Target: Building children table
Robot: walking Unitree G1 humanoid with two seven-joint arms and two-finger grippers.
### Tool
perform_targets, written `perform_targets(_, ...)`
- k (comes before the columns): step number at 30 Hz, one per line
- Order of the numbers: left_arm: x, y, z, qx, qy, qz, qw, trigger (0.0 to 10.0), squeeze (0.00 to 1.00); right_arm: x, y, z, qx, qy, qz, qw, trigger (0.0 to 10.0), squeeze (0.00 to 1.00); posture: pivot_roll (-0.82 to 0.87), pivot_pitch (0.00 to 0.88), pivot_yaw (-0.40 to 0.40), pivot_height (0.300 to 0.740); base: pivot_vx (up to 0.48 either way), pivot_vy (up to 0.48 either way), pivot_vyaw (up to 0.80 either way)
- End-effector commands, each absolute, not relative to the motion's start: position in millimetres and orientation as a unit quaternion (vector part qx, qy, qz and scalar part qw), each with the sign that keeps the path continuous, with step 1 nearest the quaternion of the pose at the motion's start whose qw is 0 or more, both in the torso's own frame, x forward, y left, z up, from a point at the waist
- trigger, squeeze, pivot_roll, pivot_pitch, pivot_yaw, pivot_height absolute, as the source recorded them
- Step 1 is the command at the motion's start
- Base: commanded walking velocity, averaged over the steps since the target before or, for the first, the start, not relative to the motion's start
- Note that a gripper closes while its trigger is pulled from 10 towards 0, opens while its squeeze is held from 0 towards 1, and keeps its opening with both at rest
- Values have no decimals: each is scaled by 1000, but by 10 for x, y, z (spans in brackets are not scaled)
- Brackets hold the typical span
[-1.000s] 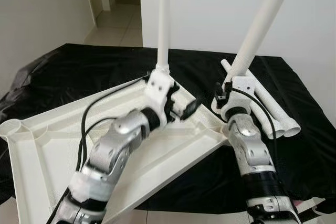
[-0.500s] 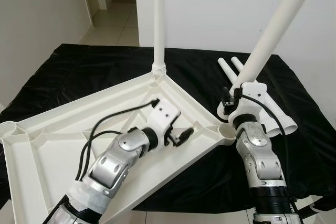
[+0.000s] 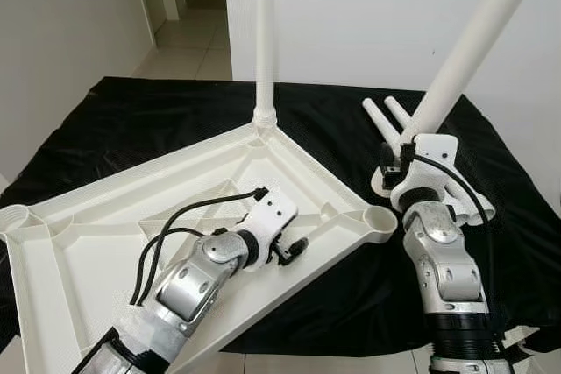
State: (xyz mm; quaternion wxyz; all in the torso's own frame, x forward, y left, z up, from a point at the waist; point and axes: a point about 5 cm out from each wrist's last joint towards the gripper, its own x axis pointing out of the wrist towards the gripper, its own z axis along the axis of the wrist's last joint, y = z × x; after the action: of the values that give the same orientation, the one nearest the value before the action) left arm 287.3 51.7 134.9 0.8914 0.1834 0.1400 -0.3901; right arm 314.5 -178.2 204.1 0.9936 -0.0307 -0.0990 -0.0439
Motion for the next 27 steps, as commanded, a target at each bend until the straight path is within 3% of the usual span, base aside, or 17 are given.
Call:
perform_targets(1, 2836, 601, 1147, 203, 190, -385, 880, 4902, 0, 3132, -1795, 2062, -31, -101, -46, 993, 10000, 0, -38, 8, 30, 740, 0, 0, 0)
perform_targets(2, 2835, 603, 1145, 205, 190, -387, 879, 4902, 0, 3131, -1797, 2064, -31, -100, -47, 993, 10000, 0, -38, 8, 30, 740, 0, 0, 0)
perform_targets(3, 2821, 606, 1148, 210, 190, -392, 875, 0, 0, 3127, -1803, 2066, -32, -100, -48, 993, 10000, 0, -40, 8, 34, 740, 0, 0, 0)
perform_targets(16, 2641, 852, 1162, 274, 197, -462, 820, 0, 0, 3118, -1826, 2062, -32, -99, -56, 993, 10000, 0, -35, 14, 39, 740, 0, 0, 0)
perform_targets(27, 2678, 1243, 1223, 324, 217, -452, 802, 0, 0, 3121, -1819, 2064, -33, -99, -56, 993, 10000, 0, -31, 21, 41, 740, 0, 0, 0)
